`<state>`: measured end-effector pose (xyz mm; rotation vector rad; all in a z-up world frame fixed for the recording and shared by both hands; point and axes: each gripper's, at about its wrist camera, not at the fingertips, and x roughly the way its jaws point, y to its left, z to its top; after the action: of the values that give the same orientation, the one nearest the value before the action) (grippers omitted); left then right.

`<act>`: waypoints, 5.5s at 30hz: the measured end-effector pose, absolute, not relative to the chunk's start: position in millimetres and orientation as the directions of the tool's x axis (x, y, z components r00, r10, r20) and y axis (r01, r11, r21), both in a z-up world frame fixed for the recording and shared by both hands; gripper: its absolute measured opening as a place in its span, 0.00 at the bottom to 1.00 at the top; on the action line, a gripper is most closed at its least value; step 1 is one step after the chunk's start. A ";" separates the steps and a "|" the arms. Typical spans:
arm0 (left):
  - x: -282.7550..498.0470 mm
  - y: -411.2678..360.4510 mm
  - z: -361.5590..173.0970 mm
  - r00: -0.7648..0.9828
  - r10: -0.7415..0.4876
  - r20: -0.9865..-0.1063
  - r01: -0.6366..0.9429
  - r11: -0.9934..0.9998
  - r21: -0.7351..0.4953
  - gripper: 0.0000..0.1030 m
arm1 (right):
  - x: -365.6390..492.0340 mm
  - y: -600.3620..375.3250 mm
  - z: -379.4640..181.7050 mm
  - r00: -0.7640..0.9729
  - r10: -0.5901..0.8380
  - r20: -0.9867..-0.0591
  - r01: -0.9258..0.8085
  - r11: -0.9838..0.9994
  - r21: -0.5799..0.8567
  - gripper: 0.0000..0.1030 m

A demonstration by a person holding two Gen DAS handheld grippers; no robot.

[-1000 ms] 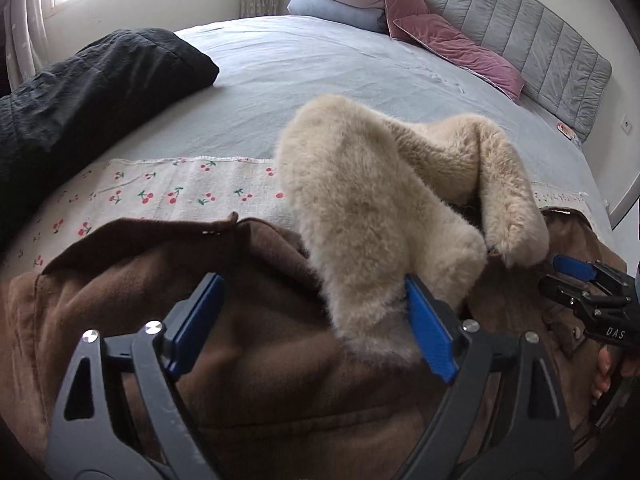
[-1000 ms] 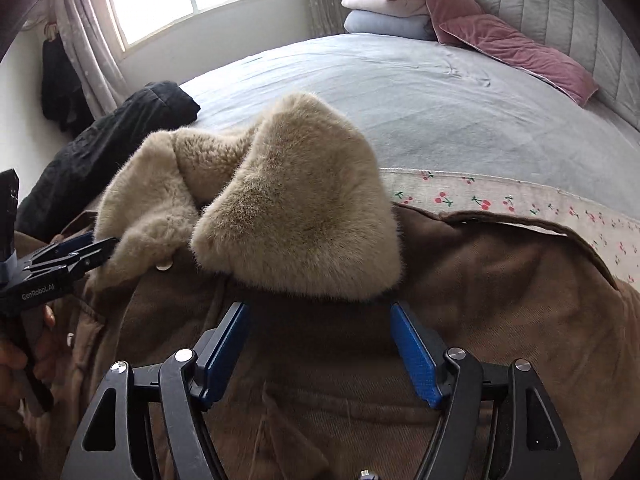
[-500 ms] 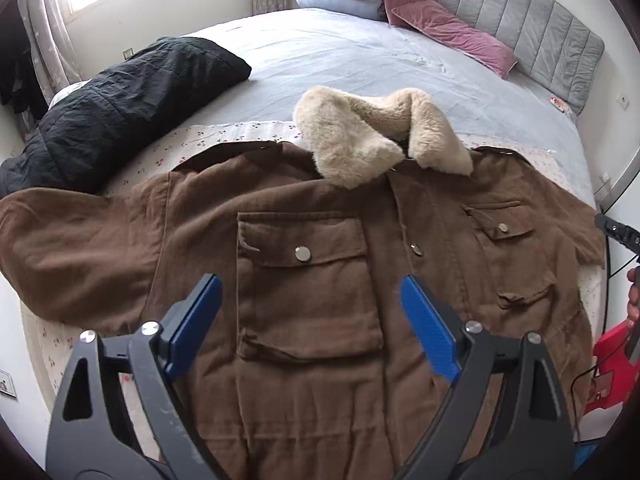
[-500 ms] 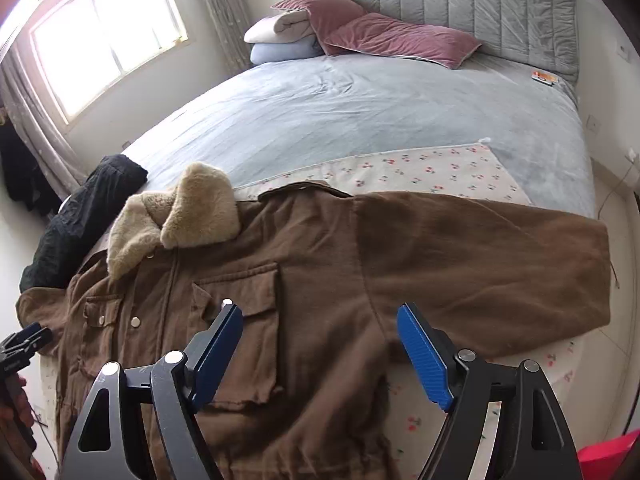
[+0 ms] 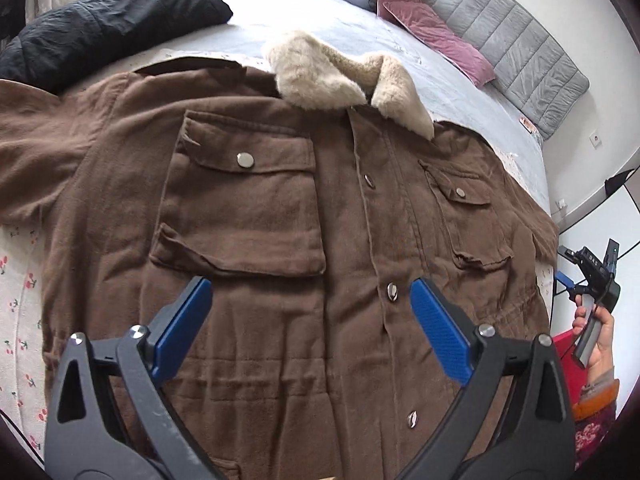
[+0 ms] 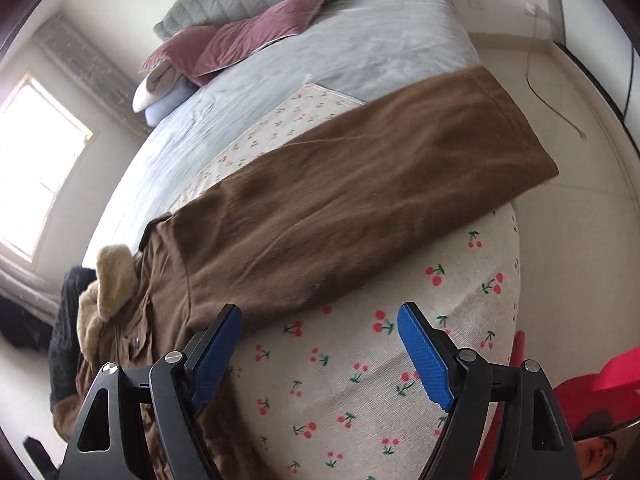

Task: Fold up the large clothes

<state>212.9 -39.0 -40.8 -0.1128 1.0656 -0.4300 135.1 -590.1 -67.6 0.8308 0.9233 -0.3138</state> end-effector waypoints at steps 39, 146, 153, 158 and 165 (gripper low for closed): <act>224.1 -21.9 -48.3 0.406 -0.405 -0.819 0.258 0.911 -0.323 0.96 | 257.9 -334.9 75.1 0.717 0.083 -0.692 -0.123 0.992 -0.009 0.08; 293.7 -198.2 -80.7 0.436 -0.471 -0.767 0.612 0.780 -0.131 0.58 | 181.9 -439.4 -39.8 0.722 0.130 -0.680 0.232 0.880 0.414 0.38; 279.1 -198.8 -74.2 0.431 -0.462 -0.775 0.655 0.751 -0.084 0.75 | 194.9 -422.1 -82.6 0.599 0.118 -0.792 0.266 0.904 0.336 0.36; 272.5 -166.7 -50.5 0.386 -0.459 -0.800 0.580 0.796 -0.176 0.77 | 182.8 -421.1 -49.5 0.621 0.159 -0.767 0.253 0.886 0.389 0.43; 257.7 -73.4 -3.0 0.454 -0.386 -0.803 0.403 0.893 -0.201 0.89 | 168.0 -397.8 -9.6 0.575 0.158 -0.803 0.269 0.890 0.368 0.56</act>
<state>257.7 -73.4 -3.0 0.0196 0.9854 -0.4867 168.0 -397.8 -9.6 0.4880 0.9659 -0.0683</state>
